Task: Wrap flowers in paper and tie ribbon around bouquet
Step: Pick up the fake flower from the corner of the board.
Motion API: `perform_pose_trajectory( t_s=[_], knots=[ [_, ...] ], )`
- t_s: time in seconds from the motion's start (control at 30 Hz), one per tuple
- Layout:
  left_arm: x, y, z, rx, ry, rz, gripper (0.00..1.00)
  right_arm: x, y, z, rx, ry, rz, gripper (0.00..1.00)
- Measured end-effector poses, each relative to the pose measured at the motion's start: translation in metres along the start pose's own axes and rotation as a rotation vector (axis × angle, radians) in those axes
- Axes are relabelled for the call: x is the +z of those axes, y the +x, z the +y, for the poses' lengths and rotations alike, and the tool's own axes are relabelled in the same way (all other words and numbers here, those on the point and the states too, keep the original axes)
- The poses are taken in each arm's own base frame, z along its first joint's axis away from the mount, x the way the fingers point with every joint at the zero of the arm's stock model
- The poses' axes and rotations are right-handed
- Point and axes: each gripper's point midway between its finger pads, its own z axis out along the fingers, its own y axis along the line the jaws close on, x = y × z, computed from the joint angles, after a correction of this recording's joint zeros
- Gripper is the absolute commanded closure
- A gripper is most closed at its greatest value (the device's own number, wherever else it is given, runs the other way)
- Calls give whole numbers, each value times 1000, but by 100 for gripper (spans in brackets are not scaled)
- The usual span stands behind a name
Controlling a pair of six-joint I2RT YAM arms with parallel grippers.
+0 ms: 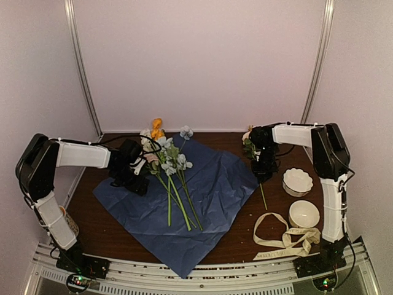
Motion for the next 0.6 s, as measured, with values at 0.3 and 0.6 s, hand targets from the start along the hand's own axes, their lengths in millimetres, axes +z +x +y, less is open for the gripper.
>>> perform_pose_trajectory(
  t_s=[0.3, 0.6],
  knots=[
    [-5, -1, 0, 6, 1, -13, 14, -8, 2, -7, 3, 64, -35, 100],
    [-7, -2, 1, 5, 1, -18, 14, -143, -21, -29, 70, 89, -392, 100]
  ],
)
